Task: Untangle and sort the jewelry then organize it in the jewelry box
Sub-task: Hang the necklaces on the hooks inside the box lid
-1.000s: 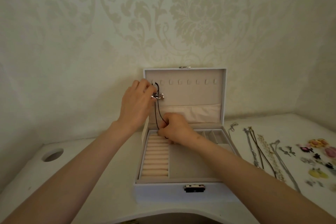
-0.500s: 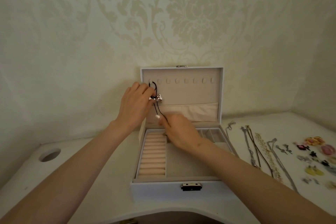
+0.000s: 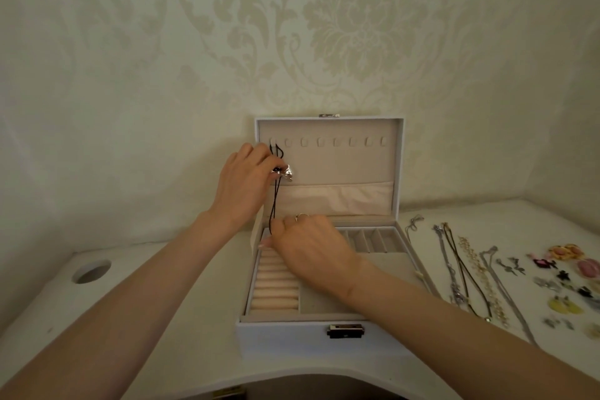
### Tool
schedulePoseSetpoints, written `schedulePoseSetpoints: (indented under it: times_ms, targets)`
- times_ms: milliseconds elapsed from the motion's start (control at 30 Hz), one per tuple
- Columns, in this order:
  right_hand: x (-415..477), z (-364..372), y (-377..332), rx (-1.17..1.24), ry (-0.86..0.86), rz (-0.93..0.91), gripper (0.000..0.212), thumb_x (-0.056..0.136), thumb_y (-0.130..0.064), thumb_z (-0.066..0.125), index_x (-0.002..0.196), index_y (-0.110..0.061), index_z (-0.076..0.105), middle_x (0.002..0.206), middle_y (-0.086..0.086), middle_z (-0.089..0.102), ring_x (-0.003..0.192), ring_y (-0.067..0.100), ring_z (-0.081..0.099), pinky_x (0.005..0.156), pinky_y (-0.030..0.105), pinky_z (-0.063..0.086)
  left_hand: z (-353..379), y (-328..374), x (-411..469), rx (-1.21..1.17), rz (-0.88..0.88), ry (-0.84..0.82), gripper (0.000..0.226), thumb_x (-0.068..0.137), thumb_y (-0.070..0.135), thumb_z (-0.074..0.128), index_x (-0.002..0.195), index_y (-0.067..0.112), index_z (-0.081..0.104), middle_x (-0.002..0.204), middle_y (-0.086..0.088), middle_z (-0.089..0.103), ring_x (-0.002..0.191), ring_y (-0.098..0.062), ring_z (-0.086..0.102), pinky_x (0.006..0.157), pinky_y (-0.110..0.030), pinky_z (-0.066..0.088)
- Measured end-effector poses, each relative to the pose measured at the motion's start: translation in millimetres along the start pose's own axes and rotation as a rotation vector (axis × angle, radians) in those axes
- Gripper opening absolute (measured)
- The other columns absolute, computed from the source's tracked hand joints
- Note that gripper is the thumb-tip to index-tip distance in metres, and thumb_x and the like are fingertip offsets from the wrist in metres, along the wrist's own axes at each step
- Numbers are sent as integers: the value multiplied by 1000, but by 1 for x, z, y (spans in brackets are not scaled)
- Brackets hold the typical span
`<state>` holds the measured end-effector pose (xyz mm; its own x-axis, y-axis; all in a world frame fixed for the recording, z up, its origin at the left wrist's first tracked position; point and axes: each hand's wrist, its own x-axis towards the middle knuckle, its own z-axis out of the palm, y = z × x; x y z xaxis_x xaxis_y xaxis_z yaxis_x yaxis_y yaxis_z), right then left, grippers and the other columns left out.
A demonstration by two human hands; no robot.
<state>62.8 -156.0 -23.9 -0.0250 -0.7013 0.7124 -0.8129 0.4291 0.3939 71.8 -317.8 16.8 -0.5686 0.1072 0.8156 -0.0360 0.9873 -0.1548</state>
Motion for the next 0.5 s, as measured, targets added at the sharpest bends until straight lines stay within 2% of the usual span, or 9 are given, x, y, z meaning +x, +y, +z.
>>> schedulePoseSetpoints:
  times_ms: [33, 100, 233, 333, 400, 433, 500]
  targets:
    - [1, -3, 1, 66, 30, 27, 36, 89, -36, 44, 62, -17, 57, 55, 0, 57, 42, 15, 50, 40, 23, 23, 1, -1, 0, 6, -1, -2, 23, 82, 27, 51, 87, 16, 70, 83, -2, 60, 73, -25, 50, 59, -28, 36]
    - [1, -9, 4, 129, 66, 28, 39, 93, -34, 38, 69, -11, 58, 75, 8, 60, 57, 20, 53, 43, 28, 34, 2, -2, 0, 8, -3, -1, 19, 81, 24, 55, 87, 16, 70, 84, -2, 60, 73, -27, 51, 58, -31, 37]
    - [2, -20, 16, 237, 114, 9, 29, 94, -27, 46, 76, -8, 59, 107, 14, 58, 86, 24, 45, 60, 34, 41, -1, -1, -1, -10, 1, -12, 27, 84, 30, 45, 87, 17, 69, 84, 0, 59, 76, -19, 43, 58, -28, 33]
    - [-1, -26, 16, 415, 99, -31, 25, 92, -20, 53, 70, -8, 58, 117, 12, 58, 88, 22, 50, 67, 34, 43, -4, -1, 0, -33, -21, -30, 22, 79, 30, 52, 87, 18, 69, 83, 0, 61, 74, -22, 48, 59, -27, 33]
    - [-4, -26, 10, 632, 63, 50, 27, 89, -19, 55, 64, -7, 57, 110, 6, 63, 78, 12, 52, 68, 31, 45, -5, 0, 1, -38, -41, -60, 17, 74, 22, 69, 90, 18, 67, 86, 0, 62, 76, -25, 50, 59, -31, 38]
    - [-4, -27, 7, 726, 35, 134, 29, 88, -21, 54, 64, -6, 59, 98, 4, 66, 72, 9, 52, 66, 32, 47, -5, 1, 1, -30, -55, -81, 25, 70, 18, 76, 93, 16, 66, 88, 0, 63, 78, -26, 52, 61, -33, 40]
    - [0, -32, 5, 972, -47, 382, 33, 91, -29, 55, 68, -5, 60, 70, 7, 66, 61, 15, 56, 62, 37, 51, -7, 3, 2, -21, -78, -102, 36, 65, 11, 80, 96, 14, 62, 91, -2, 64, 81, -28, 55, 65, -35, 41]
